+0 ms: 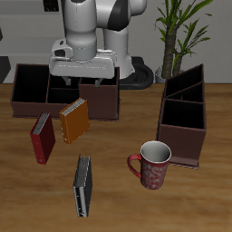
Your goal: Place the orange book into the left desk caddy's left compartment
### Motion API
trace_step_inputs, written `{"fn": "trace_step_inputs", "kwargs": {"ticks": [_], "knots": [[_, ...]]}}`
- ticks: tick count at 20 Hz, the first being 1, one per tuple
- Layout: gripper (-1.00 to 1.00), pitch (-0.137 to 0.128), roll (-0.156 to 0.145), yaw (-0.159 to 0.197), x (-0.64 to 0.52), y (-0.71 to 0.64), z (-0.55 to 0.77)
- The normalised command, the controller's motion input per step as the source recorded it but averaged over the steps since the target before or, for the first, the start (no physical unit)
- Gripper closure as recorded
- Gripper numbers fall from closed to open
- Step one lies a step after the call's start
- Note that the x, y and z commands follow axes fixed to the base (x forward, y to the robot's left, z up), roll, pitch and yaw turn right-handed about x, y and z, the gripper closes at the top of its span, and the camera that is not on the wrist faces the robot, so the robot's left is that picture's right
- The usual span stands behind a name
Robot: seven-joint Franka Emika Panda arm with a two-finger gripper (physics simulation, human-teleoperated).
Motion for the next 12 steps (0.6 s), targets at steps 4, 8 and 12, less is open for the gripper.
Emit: {"fn": "trace_step_inputs", "kwargs": {"ticks": [4, 8, 12], "knots": [[-1.00, -0.023, -0.085, -0.082, -0.08, -0.40, -0.34], [-1.00, -0.024, -0.034, -0.040, -0.09, -0.14, -0.24], [-1.00, -0.006, -0.022, -0.065, -0.01, -0.13, -0.26]]}}
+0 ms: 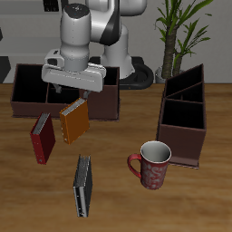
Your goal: Place the orange book into the left desk caddy's left compartment
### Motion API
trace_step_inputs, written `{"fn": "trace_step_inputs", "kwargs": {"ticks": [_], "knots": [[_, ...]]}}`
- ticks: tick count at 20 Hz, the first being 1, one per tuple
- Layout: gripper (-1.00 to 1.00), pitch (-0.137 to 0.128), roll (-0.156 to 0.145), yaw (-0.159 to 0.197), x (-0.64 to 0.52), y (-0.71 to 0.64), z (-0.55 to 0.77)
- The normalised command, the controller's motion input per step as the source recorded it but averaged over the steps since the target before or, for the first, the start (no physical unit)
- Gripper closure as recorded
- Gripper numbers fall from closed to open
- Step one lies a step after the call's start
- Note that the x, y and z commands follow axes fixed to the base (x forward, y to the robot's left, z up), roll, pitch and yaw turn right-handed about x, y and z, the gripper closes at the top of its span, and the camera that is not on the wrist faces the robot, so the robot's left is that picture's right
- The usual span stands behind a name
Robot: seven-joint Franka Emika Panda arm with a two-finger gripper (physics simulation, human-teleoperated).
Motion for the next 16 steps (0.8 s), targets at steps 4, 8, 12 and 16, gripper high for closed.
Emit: {"fn": "trace_step_inputs", "kwargs": {"ticks": [4, 8, 12, 16], "knots": [[-1.00, 0.009, -0.018, -0.026, 0.07, -0.10, -0.33], [-1.00, 0.007, -0.018, -0.028, 0.04, 0.04, -0.24], [-1.00, 0.040, -0.005, -0.046, 0.10, 0.01, -0.44], [1.00, 0.050, -0.034, -0.016, 0.09, -0.04, -0.36]]}}
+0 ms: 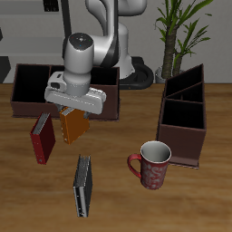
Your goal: Place the orange book into the left desk caddy's left compartment
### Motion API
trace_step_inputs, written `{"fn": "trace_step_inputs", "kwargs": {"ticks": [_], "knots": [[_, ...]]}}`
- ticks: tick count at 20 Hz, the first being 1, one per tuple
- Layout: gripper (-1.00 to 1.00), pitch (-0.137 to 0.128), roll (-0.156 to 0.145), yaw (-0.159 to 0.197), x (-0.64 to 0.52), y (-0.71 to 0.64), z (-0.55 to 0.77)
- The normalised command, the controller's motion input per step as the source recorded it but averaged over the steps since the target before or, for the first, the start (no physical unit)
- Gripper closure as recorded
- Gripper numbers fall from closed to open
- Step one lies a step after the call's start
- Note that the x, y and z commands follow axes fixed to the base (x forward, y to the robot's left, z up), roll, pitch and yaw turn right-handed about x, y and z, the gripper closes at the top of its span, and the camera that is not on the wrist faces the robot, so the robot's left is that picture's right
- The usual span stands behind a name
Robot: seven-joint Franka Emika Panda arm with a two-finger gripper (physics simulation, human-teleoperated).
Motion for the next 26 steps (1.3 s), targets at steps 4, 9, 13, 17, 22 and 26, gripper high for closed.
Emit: {"fn": "trace_step_inputs", "kwargs": {"ticks": [4, 9, 13, 17, 22, 26], "knots": [[1.00, 0.014, 0.013, -0.035, 0.05, 0.03, -0.12], [1.00, -0.003, 0.041, 0.019, 0.03, 0.24, 0.08], [1.00, -0.044, 0.044, 0.026, 0.00, 0.42, 0.47], [1.00, -0.062, 0.071, 0.035, -0.02, 0.66, 0.69], [1.00, -0.066, 0.056, 0.045, -0.05, 0.68, 0.59], [1.00, -0.038, 0.051, -0.007, -0.11, 0.57, 0.42]]}}
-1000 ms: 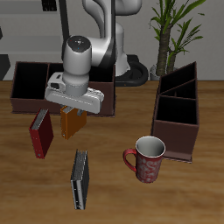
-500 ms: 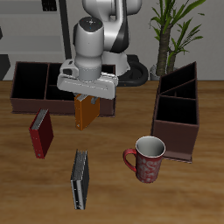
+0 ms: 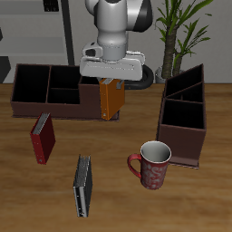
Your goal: Place the orange book into the left desk caddy's left compartment
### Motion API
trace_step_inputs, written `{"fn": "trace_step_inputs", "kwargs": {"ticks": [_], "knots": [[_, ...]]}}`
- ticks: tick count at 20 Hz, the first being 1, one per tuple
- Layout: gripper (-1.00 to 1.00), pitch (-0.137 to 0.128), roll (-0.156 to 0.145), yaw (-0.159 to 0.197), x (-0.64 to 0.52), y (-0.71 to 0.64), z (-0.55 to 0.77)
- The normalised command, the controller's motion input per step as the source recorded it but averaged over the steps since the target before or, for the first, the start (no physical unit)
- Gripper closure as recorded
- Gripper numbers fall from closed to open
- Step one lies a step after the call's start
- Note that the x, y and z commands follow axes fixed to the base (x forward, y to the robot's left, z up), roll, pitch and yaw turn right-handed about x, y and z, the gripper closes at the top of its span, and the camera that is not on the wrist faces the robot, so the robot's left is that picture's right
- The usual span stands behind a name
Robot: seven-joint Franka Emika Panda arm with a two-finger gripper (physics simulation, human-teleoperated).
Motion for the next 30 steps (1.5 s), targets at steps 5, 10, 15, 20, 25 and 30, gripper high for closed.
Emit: {"fn": "trace_step_inputs", "kwargs": {"ticks": [5, 10, 15, 20, 25, 30], "knots": [[1.00, -0.043, 0.033, -0.009, -0.24, 0.40, 0.32], [1.00, -0.049, 0.013, -0.018, -0.27, 0.28, 0.31], [1.00, -0.014, -0.027, -0.005, -0.29, 0.30, 0.17], [1.00, -0.017, 0.057, 0.055, -0.37, 0.40, 0.01], [1.00, 0.003, 0.104, 0.063, -0.38, 0.43, -0.04], [1.00, -0.026, 0.082, 0.054, -0.37, 0.32, 0.01]]}}
